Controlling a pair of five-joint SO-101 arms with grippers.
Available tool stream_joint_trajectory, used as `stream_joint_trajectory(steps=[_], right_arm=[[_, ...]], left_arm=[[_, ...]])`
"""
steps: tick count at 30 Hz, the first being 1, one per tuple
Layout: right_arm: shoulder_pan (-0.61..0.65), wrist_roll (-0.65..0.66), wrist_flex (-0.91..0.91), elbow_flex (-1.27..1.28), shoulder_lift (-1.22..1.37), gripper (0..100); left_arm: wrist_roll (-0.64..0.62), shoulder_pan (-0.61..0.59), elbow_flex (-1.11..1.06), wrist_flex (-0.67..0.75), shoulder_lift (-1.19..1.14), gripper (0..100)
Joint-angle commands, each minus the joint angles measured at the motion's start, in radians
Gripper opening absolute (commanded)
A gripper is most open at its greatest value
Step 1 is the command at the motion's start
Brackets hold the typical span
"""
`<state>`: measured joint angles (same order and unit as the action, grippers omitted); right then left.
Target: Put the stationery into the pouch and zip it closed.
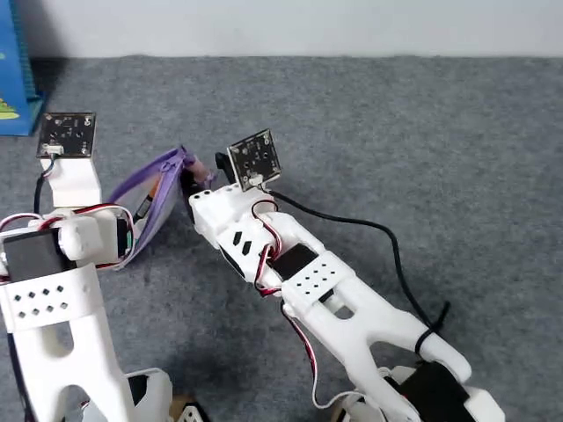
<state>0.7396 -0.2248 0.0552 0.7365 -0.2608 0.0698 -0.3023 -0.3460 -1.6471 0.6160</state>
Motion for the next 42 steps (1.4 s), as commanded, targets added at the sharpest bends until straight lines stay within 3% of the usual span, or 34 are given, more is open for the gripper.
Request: stream_joint_trajectory(steps=[1,3,10,24,32,37,42], right_arm=[[-0.01,0.023,0.03,-0.064,-0.004,5.0],[-0.012,0.026,0.065,-0.06,-0.004,0.2],[-0.038,0.163,0.079,0.009,-0.051,0.8],[-0.041,0.324,0.07,0.485,-0.705,0.8],[-0.033,0.361,0.064,0.68,-1.03,0.8],[0.005,0.361,-0.157,0.729,-1.285,0.8],[0.05,0.361,-0.427,0.724,-1.561,0.8]], left_arm=[[-0.006,-0.005,-0.035,0.02,-0.017,1],[-0.006,-0.005,-0.035,0.02,-0.017,1],[-0.005,-0.006,-0.038,0.021,-0.017,1],[-0.005,-0.002,-0.031,0.058,-0.015,2],[-0.003,0.051,0.067,0.064,-0.015,24],[0.107,0.147,0.18,0.083,-0.021,24],[0.17,0.233,0.194,0.193,-0.023,24]])
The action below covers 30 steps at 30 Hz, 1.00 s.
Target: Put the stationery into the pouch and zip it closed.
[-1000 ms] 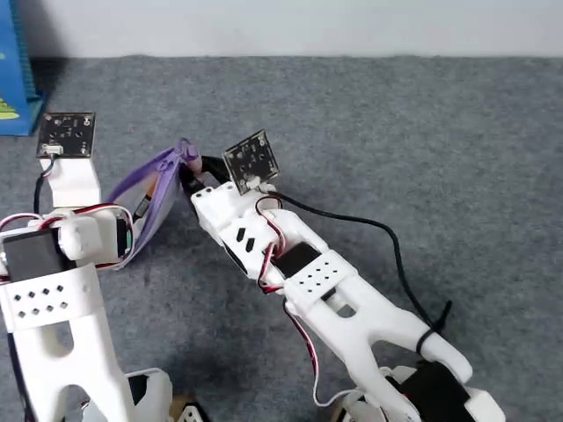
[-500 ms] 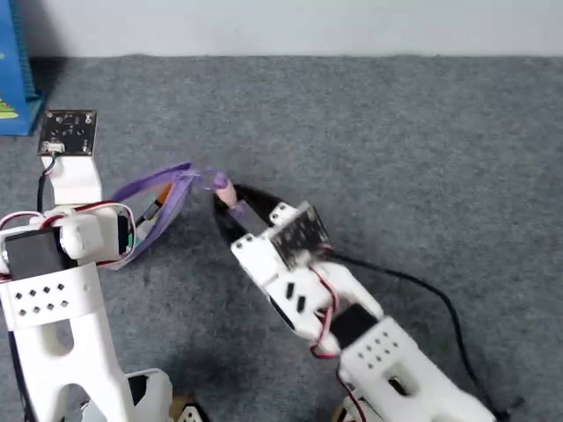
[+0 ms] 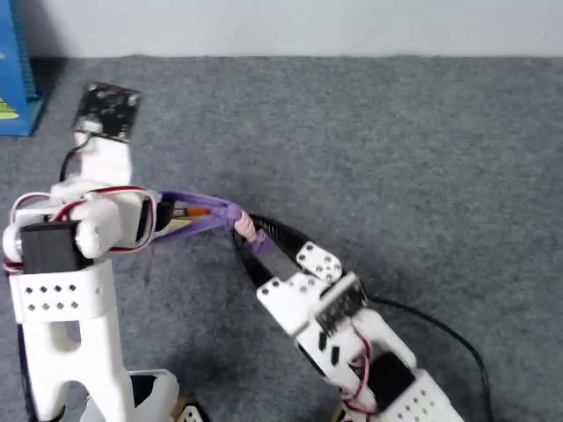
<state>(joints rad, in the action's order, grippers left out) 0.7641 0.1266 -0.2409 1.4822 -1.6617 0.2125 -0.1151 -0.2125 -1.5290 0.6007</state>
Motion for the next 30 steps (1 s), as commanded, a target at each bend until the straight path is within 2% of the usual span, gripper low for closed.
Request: stream_joint_trajectory(steps=[1,3,7,15,23,27,30], right_arm=[[0.033,0.005,-0.179,-0.037,-0.173,0.8],[0.038,-0.002,-0.243,-0.061,-0.147,0.8],[0.038,0.0,-0.255,-0.074,-0.153,0.8],[0.033,0.002,-0.263,-0.072,-0.154,0.8],[0.031,0.0,-0.288,-0.064,-0.154,0.8],[0.031,-0.041,-0.321,-0.064,-0.154,0.8],[0.031,-0.054,-0.335,-0.064,-0.154,0.8]], left_arm=[[0.028,0.058,0.061,0.101,-0.009,24],[0.029,0.084,0.061,0.147,-0.009,24],[0.031,0.137,0.062,0.209,-0.009,24],[0.097,0.233,0.064,0.241,-0.009,24],[0.157,0.433,0.045,0.388,-0.011,24],[0.155,0.509,0.028,0.391,-0.011,24],[0.155,0.523,0.024,0.385,-0.003,24]])
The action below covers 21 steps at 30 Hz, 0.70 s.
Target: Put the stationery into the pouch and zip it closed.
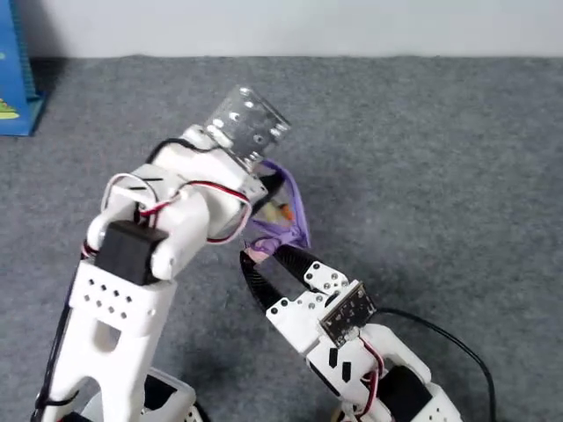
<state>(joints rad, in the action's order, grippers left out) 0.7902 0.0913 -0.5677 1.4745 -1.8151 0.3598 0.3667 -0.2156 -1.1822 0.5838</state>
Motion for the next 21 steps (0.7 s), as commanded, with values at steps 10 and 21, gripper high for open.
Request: stream_joint_trajectory(steps=[10,21], right_arm=[[-0.036,-0.021,0.002,-0.032,-0.001,0.8],[-0.076,-0.02,0.156,-0.011,-0.001,0.8]], left_arm=[[0.061,0.133,0.033,-0.1,0.092,25],[0.063,-0.032,0.035,-0.1,0.232,25]])
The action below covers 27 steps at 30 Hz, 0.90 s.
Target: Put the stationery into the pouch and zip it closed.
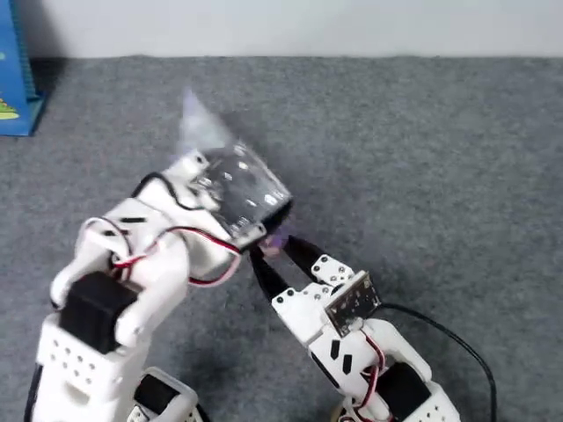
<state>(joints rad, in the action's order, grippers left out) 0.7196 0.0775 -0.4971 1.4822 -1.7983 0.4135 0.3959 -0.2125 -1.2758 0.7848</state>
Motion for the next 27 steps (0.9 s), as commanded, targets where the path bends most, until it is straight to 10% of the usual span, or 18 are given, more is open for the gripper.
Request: stream_joint_trajectory(steps=[1,10,27], right_arm=[[-0.005,-0.005,0.105,-0.018,-0.018,0.8],[-0.013,0.002,0.128,-0.055,-0.018,0.8],[-0.007,0.029,0.234,-0.117,-0.018,0.8]], left_arm=[[0.011,-0.089,0.031,-0.006,0.032,25],[0.1,-0.324,0.117,-0.078,0.034,24],[0.244,-0.279,-0.058,-0.477,0.29,24]])
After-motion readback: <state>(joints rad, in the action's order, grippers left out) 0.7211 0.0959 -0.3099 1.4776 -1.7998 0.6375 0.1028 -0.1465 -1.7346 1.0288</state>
